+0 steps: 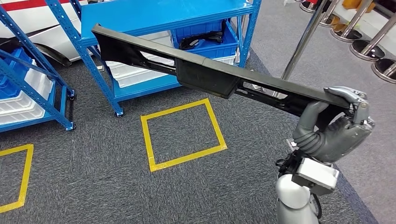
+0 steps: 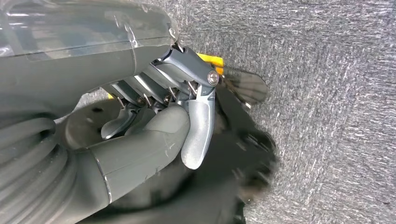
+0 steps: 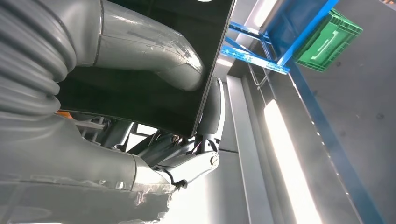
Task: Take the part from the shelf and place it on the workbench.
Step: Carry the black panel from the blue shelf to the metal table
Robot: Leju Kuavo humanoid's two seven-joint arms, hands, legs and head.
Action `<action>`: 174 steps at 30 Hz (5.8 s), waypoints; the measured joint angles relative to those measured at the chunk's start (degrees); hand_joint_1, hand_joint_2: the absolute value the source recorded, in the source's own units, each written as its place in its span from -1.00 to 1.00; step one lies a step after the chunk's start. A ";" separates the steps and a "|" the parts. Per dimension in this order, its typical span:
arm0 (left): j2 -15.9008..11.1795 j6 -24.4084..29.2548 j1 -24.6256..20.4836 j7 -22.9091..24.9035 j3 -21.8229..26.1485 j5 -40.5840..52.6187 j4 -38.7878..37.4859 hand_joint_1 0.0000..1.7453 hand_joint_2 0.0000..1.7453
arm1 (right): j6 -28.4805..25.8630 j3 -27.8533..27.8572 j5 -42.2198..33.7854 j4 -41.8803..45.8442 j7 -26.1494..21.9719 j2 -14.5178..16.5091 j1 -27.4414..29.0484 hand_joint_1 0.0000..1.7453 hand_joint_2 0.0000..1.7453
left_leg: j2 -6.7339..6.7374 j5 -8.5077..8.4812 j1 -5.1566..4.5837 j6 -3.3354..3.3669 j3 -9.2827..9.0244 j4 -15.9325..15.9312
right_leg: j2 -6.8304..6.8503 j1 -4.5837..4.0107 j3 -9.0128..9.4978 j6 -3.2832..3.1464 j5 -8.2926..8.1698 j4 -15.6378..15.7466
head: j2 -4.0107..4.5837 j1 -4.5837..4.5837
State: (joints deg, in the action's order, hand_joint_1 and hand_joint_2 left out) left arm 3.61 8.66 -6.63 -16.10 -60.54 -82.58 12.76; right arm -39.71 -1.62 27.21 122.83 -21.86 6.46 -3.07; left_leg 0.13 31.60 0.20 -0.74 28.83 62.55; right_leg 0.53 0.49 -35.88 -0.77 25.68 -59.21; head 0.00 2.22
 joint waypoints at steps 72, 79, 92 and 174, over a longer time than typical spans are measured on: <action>0.31 1.72 -0.01 0.97 -0.28 0.39 0.22 1.00 1.00 | 0.02 -0.04 -0.34 0.10 2.28 -3.53 -1.60 1.00 1.00 | 0.59 -4.89 -0.18 2.72 4.74 -4.27 | -0.26 0.43 -3.09 2.77 10.24 -15.87 | 0.00 1.08; 0.31 1.36 -0.03 0.19 -0.28 0.44 0.24 1.00 1.00 | 0.02 -0.05 -0.29 -0.01 1.83 -3.56 -1.68 1.00 1.00 | 0.48 -8.02 -0.35 1.17 7.58 -3.35 | -0.43 -0.16 9.76 1.44 6.53 2.08 | 0.00 1.36; 0.20 1.55 0.21 -1.13 -0.31 0.93 0.24 1.00 1.00 | 0.02 -0.07 -1.32 -0.02 5.15 -4.60 0.08 1.00 1.00 | -0.27 -2.43 0.29 -0.57 2.24 1.32 | 0.08 0.28 2.56 0.18 1.21 1.20 | 0.00 -0.16; 0.31 1.72 0.20 -0.73 -1.75 0.66 0.41 1.00 1.00 | 0.04 -2.84 3.09 2.74 12.21 -12.14 3.66 1.00 1.00 | 2.51 -3.53 -1.76 3.28 4.15 -3.13 | 5.89 -0.60 5.21 1.11 5.06 -0.13 | 0.00 0.14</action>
State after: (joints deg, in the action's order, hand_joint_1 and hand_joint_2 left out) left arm 3.92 10.38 -6.43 -16.82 -62.29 -81.92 13.17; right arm -39.67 -4.46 30.29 125.56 -9.64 -5.68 0.60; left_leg 2.64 28.07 -1.56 2.54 32.99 59.42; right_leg 6.42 -0.11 -30.67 0.34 30.74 -59.34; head 0.00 2.37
